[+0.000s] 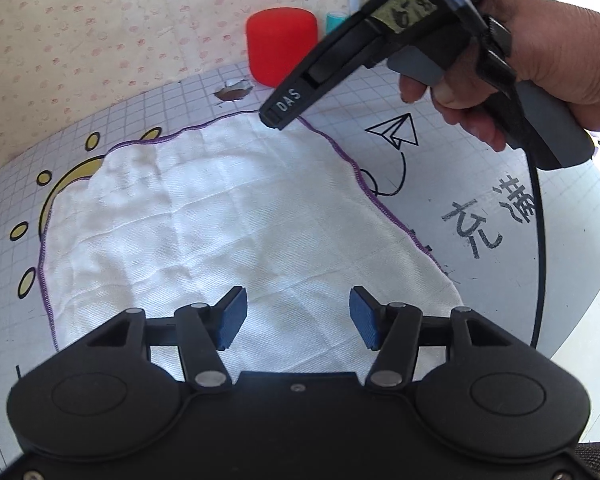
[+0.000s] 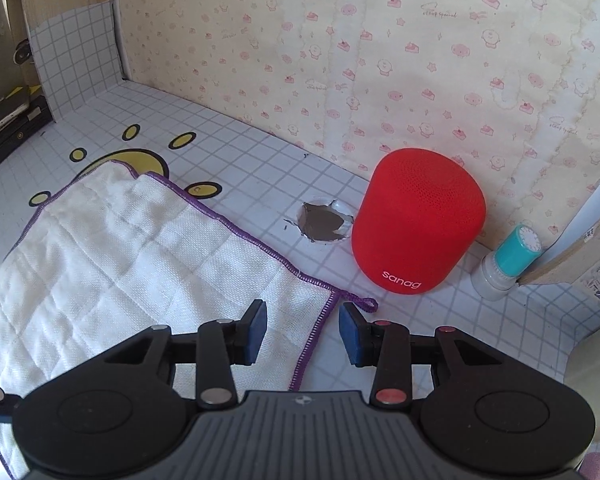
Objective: Fold towel
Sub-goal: 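Move both open grippers back over the spread white towel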
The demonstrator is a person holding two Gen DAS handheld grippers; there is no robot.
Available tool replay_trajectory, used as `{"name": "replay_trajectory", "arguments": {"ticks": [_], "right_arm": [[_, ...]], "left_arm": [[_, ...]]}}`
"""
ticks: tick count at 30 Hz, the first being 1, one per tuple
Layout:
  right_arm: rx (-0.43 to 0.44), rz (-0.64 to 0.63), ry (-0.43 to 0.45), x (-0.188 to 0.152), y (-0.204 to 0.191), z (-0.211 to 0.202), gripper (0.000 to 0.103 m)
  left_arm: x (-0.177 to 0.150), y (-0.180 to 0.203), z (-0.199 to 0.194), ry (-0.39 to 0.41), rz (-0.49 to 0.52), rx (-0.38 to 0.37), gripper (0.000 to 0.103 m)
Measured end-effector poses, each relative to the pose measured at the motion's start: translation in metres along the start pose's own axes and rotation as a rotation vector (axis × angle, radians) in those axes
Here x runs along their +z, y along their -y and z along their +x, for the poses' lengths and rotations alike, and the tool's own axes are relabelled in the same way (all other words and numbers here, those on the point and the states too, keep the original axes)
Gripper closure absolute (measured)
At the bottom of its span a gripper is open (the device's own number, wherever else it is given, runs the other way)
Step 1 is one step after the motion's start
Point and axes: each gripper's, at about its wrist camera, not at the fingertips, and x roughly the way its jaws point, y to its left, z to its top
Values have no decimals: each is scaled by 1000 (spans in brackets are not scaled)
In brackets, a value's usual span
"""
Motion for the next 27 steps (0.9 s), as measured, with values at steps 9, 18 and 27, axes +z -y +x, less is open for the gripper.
{"name": "replay_trajectory", "arguments": {"ticks": [9,18,27], "right_arm": [[62,-18,-3,1,-42,-13,65],[50,22,-46,-12,-63,-15,64],[32,89,-80,-24,-56,-9,63]], "left_arm": [[-17,-43,-17,-7,-69,54,44],[-43,-59,-14,-46,-83,55,42],[-63,-74,-19,-33,-106,48,25]]}}
